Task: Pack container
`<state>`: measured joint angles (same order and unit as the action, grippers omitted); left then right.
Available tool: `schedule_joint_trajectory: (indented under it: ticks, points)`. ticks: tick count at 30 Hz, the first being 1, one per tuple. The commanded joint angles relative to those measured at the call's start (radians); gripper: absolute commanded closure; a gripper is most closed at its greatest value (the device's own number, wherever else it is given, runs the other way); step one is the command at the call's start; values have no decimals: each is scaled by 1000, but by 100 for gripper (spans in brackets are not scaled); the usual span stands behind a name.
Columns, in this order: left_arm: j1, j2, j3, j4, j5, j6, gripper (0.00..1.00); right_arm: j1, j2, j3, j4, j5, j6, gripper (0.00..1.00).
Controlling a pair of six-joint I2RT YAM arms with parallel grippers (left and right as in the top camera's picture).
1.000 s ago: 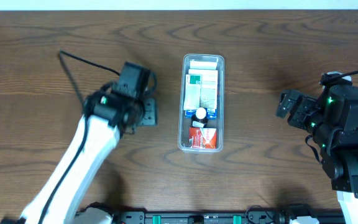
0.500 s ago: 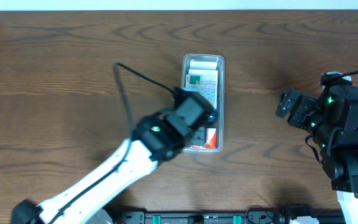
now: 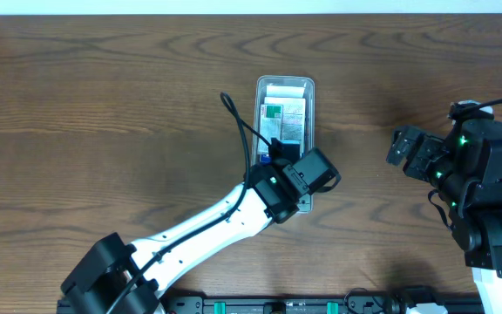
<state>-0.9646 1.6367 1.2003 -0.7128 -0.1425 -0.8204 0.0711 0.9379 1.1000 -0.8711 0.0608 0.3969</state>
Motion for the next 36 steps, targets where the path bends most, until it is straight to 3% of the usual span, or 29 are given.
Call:
schedule_joint_trajectory:
  ticks: [1,6,8,10,12,16,19,22,28,36]
  points:
    - [-4,6,10,4,-31,-32,51,-9,-1,5,-1,11,-2,1]
    - [-3,-26,10,9,-22,-32,38,-9,-1,5,-1,11,-2,1]
    - [-4,-53,10,9,-20,-31,22,-9,-1,5,-1,10,-2,1]
    - [-3,-82,10,8,-20,-31,17,-9,-1,5,-1,10,-2,1]
    - [-3,-116,10,8,-20,-31,2,-9,-1,5,-1,10,-2,1]
    - [-1,-183,10,-1,-20,-6,2,-9,-1,5,-1,10,-2,1]
    - [15,-263,10,-23,-41,81,2,-9,-1,5,-1,11,-2,1]
    - [63,-375,10,-69,-138,148,2,-9,-1,5,-1,11,-2,1]
    - [268,-636,10,-117,-350,299,2,-9,-1,5,-1,11,-2,1]
    - [526,-810,10,-134,-397,409,2,-9,-1,5,-1,10,-2,1]
